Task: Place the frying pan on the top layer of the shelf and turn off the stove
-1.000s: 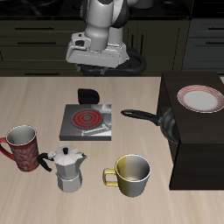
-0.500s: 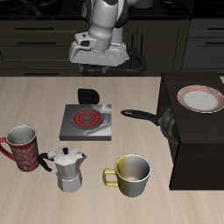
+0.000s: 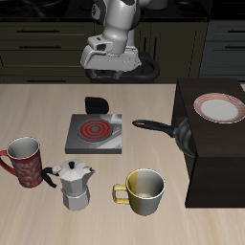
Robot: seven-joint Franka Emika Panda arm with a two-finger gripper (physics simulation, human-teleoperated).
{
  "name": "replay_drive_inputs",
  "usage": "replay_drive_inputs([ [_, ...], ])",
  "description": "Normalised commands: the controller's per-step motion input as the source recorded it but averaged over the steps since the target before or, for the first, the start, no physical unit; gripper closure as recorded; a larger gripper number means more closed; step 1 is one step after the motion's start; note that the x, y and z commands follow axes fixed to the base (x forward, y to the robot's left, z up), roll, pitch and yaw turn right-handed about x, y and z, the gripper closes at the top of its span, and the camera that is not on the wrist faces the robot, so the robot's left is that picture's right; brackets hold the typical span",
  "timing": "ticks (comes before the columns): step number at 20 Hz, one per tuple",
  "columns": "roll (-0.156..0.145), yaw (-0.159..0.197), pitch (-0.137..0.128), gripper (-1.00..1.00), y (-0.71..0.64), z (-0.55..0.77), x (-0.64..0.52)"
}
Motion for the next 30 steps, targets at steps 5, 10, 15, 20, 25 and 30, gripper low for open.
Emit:
replay_drive_inputs([
  [5, -0.025, 0.157, 0.012, -1.0, 0.0, -0.09, -0.03],
  [10, -0.052, 0.15, 0.011, -1.0, 0.0, -0.15, -0.03],
  [15, -0.04, 0.113, 0.027, -1.0, 0.01, -0.24, -0.1],
  [20, -0.002, 0.118, 0.016, -1.0, 0.08, -0.16, -0.27],
  [25, 0.046, 0.069, 0.01, -1.0, 0.03, -0.03, -0.2],
  [30, 0.016, 0.042, 0.016, -1.0, -0.23, 0.06, -0.19],
])
